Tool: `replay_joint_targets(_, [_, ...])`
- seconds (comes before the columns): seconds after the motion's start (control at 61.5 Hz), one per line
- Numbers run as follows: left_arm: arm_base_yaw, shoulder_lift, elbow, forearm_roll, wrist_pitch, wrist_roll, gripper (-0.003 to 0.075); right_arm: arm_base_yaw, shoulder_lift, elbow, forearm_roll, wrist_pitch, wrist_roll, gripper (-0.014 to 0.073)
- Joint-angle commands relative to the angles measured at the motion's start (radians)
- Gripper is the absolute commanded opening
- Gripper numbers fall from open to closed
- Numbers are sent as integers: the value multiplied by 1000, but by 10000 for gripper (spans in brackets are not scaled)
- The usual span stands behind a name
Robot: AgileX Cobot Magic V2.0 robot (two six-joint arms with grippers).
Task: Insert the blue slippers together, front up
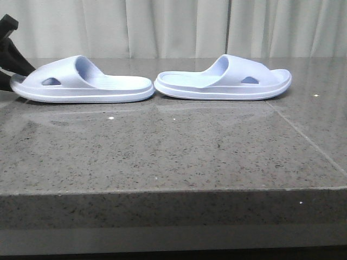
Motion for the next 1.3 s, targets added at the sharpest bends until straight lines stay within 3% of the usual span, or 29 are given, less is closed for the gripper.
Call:
replay_joint_targets(0.0, [-6, -8, 4, 47, 37, -6, 29, -6, 17, -39, -12, -78, -4, 604])
replay_joint_targets(0.033, [-2, -8, 4, 42, 40, -4, -21, -6, 17, -39, -12, -77, -4, 604])
replay_joint_targets(0.195, [18, -8, 3, -3, 104, -4, -20, -6, 17, -39, -12, -63, -4, 604])
replay_joint_targets(0.472, [86, -8, -3, -280, 352, 0, -20, -6, 17, -39, -12, -39, -4, 604])
replay_joint_targets(0.732, [100, -11, -3, -303, 352, 0, -20, -6, 17, -39, -12, -37, -4, 604])
replay_joint_targets(1.025, [100, -11, -3, -442, 352, 0, -20, -6, 17, -39, -12, -33, -4, 604])
replay_joint_targets(1.286, [100, -11, -3, -447, 352, -6, -20, -6, 17, -39, -12, -33, -4, 604])
